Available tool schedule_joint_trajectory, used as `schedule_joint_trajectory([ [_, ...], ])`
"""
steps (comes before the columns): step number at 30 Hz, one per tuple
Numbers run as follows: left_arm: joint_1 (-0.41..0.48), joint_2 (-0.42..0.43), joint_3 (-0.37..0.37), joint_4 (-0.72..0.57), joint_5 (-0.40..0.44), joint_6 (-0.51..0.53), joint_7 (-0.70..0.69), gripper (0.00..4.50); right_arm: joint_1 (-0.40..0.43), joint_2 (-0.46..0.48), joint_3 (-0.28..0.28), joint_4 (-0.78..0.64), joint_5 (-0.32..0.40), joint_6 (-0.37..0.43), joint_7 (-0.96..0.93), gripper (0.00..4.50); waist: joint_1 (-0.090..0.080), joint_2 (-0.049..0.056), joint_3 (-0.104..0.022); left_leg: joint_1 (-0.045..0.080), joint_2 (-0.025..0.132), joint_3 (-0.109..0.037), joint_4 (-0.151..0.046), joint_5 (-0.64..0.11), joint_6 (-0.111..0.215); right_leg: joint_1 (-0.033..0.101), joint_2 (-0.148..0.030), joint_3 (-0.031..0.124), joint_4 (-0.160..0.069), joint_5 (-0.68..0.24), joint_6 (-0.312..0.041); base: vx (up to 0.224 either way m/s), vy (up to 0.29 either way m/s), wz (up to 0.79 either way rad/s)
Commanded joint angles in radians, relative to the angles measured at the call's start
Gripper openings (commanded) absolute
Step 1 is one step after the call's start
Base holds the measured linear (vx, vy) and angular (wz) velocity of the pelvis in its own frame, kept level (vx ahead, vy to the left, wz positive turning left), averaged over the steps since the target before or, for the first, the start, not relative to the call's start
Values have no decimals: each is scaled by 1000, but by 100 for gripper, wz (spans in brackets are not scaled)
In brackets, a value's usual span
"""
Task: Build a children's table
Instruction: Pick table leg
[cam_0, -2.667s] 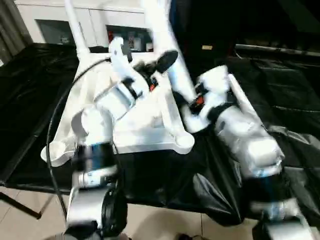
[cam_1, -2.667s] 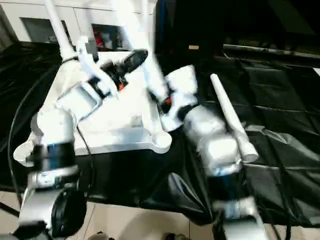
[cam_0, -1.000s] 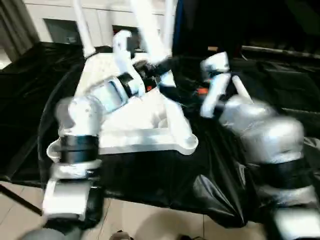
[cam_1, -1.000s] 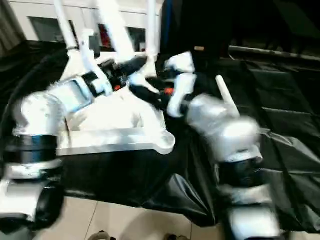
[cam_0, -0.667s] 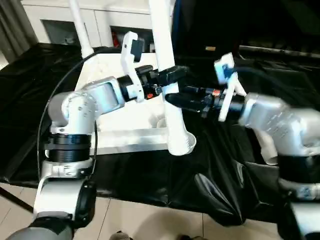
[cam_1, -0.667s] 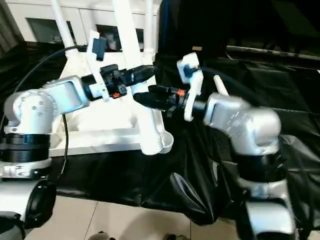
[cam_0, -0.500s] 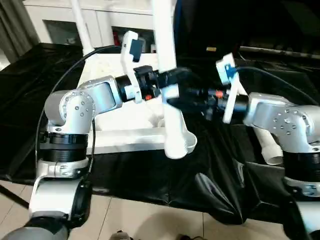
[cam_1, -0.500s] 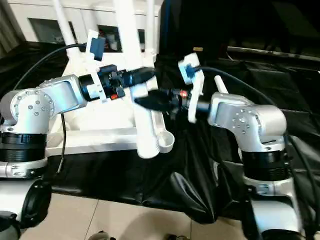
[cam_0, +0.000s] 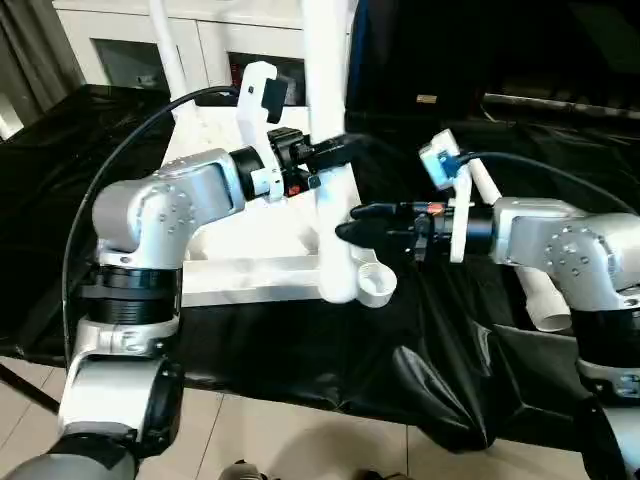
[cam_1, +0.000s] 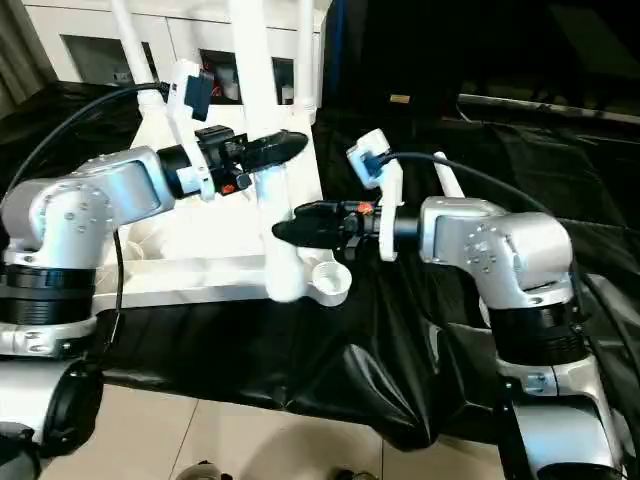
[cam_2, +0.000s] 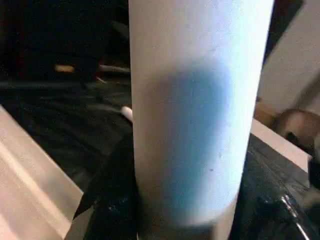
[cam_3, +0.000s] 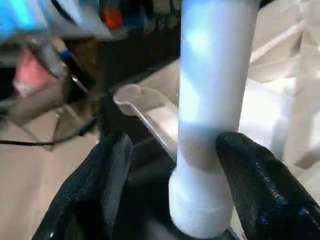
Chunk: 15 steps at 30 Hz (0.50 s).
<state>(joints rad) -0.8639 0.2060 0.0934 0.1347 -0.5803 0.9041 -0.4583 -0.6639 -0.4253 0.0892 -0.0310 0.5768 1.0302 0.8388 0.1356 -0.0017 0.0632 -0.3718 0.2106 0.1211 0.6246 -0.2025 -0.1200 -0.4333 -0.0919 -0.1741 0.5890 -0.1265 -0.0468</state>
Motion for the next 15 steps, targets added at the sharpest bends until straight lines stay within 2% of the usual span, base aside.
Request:
schedule_joint_trajectory([
  [1, -21, -18, 5, -24, 18, -19, 36, 184, 8, 18, 13, -20, -30, -39, -37, 303, 0, -10, -94, -12, 0, 24, -60, -73, 32, 87, -45, 43, -86, -393, 67, 0, 0, 0],
  [3, -20, -35, 5, -36, 15, -22, 49, 184, 27, 36, 46, -23, -68, -89, -58, 303, 3, -12, -97, -14, 0, 24, -59, -59, 34, 89, -46, 45, -81, -373, 59, 0, 0, 0],
  [5, -20, -41, 3, -40, 14, -24, 49, 184, 35, 45, 60, -22, -82, -108, -67, 303, 5, -11, -95, -15, -2, 26, -59, -64, 35, 87, -48, 45, -82, -380, 57, 0, 0, 0],
  [6, -17, -40, -8, -45, 18, -26, 41, 184, 37, 53, 67, -17, -90, -116, -76, 303, 4, -14, -95, -14, -2, 26, -58, -65, 37, 87, -48, 45, -83, -384, 59, 0, 0, 0],
  [9, -8, -25, -45, -61, 38, -31, 27, 184, 40, 64, 76, -12, -107, -141, -92, 303, 5, -9, -94, -12, 3, 22, -62, -66, 35, 86, -50, 47, -81, -379, 48, 0, 0, 0],
  [15, -15, -37, -37, -72, 25, -21, 22, 184, 35, 77, 84, 14, -139, -174, -109, 303, 4, -11, -93, -12, 1, 24, -62, -78, 35, 88, -49, 46, -82, -391, 50, 0, 0, 0],
])
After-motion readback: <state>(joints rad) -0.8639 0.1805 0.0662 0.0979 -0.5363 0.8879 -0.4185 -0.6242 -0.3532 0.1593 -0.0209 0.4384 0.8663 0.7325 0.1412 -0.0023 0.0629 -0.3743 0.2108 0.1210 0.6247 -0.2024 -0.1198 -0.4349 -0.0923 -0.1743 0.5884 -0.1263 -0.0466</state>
